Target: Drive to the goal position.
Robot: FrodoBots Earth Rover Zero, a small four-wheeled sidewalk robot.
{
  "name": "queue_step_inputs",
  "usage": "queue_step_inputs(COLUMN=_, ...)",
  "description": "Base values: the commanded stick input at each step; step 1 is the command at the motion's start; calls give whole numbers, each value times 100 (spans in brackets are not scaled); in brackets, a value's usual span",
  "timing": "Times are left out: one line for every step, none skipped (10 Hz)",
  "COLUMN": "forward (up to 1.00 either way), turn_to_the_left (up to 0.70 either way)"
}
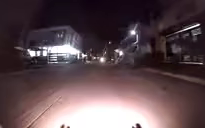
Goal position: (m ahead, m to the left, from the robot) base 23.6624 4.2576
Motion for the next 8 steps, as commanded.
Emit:
queue_step_inputs(forward=85, turn_to_the_left=-34)
queue_step_inputs(forward=85, turn_to_the_left=-34)
queue_step_inputs(forward=85, turn_to_the_left=-34)
queue_step_inputs(forward=85, turn_to_the_left=0)
queue_step_inputs(forward=85, turn_to_the_left=0)
queue_step_inputs(forward=85, turn_to_the_left=0)
queue_step_inputs(forward=85, turn_to_the_left=0)
queue_step_inputs(forward=85, turn_to_the_left=0)
